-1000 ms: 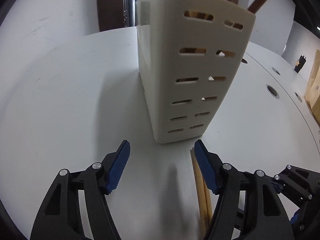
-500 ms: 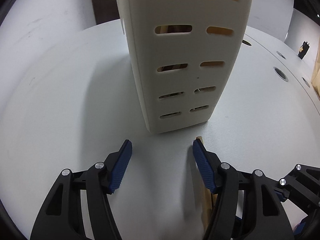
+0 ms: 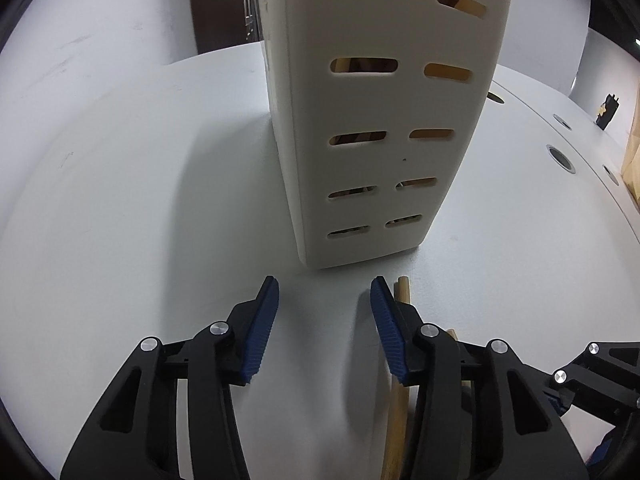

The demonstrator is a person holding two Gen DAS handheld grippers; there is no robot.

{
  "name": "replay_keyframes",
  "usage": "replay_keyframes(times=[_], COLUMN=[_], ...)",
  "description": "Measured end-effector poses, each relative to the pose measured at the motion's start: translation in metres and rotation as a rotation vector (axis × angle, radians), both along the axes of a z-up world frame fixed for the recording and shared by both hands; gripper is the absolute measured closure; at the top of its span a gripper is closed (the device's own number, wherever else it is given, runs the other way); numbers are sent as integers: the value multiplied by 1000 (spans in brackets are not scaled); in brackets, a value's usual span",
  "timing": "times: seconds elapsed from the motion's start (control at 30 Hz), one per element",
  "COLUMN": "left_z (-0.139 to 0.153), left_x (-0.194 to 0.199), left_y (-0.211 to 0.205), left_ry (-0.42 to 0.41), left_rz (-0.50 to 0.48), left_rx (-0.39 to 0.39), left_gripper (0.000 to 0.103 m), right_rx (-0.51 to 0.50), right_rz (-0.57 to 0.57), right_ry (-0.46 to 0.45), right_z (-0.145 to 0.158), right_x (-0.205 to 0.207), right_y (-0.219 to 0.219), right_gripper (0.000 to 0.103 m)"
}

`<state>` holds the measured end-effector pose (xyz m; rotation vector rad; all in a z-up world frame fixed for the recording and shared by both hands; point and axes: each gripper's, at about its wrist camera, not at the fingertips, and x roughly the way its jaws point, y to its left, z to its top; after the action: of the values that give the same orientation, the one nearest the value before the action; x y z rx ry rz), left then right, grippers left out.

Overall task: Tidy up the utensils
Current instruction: 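Grasp a light chopstick with the left tool while the right tool grasps another, then lift both light chopsticks upright and carry them above the holder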

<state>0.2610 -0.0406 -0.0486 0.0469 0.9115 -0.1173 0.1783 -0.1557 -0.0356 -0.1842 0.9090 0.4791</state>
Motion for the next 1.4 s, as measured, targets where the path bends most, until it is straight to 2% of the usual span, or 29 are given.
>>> replay_keyframes(times=[0.07,0.13,0.2,0.27,0.33,0.37,0.43,0.5,0.53,0.57,0.6,0.7,0.8,0.9,1.1,1.27,1.4], left_z=[1,4,8,12,13,11,2,2,4,5,6,8,11,25,82,127,157], left_x=[-2,-4,-7,-9,-8,-6,0,1,0,0,0,-4,-11,-25,-69,-99,-106], left_y=[2,6,8,4,-4,-9,-13,-13,-16,-16,-15,-10,-4,7,49,68,75], left_ry=[-1,6,4,-13,-23,-13,43,33,33,32,33,42,41,12,-120,-249,-331], left_rz=[-3,-20,-48,-62,-79,-89,-89,-86,-95,-104,-109,-134,-118,-112,-85,-70,-47], left_rx=[-6,-66,-117,-88,-37,-6,25,20,20,23,22,-26,-60,-130,-272,-318,-381], left_gripper=[62,75,76,70,42,41,46,53,68,77,98,97,97,97,97,97,97], right_rx=[27,70,114,150,192,210,233,246,257,268,285,344,410,511,726,778,780], right_rz=[-21,-43,-66,-93,-122,-132,-152,-161,-164,-164,-161,-153,-147,-120,-30,13,31], right_ry=[3,2,-2,-8,-7,-6,-10,-15,-16,-18,-19,-50,-106,-174,-297,-378,-376], right_z=[1,6,12,18,21,23,23,25,25,26,22,32,40,54,80,102,114], right_x=[2,3,2,4,2,3,1,4,4,-3,-1,-8,-6,-14,-28,-37,-30], right_y=[-6,-14,-24,-35,-47,-52,-60,-60,-60,-56,-62,-74,-95,-105,-122,-118,-111], right_gripper=[95,95,95,96,96,96,96,96,96,96,96,96,96,96,96,96,96])
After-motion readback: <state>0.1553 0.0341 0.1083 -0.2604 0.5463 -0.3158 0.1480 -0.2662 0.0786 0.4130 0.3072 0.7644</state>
